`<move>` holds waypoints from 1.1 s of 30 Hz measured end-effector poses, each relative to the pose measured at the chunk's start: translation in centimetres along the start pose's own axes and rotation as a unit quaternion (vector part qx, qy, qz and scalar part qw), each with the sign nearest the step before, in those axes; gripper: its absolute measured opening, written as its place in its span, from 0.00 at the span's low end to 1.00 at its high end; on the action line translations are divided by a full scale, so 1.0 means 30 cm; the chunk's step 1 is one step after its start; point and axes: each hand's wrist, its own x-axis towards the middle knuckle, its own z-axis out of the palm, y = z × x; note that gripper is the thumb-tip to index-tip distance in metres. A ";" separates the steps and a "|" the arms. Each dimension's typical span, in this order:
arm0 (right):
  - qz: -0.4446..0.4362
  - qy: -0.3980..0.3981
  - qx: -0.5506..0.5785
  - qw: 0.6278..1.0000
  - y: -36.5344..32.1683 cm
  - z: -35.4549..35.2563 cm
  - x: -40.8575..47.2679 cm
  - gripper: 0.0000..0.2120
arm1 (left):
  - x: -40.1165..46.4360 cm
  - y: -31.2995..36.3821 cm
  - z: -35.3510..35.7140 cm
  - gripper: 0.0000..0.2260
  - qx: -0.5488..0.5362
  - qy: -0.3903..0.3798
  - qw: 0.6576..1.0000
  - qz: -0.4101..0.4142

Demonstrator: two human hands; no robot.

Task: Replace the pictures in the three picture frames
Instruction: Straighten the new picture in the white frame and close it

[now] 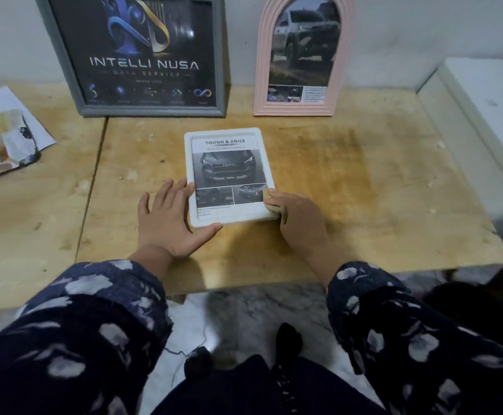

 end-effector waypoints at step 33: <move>0.114 0.121 -0.046 0.985 -0.344 0.199 -0.106 0.25 | 0.059 -0.017 -0.109 0.29 -0.130 -0.193 0.973 -0.007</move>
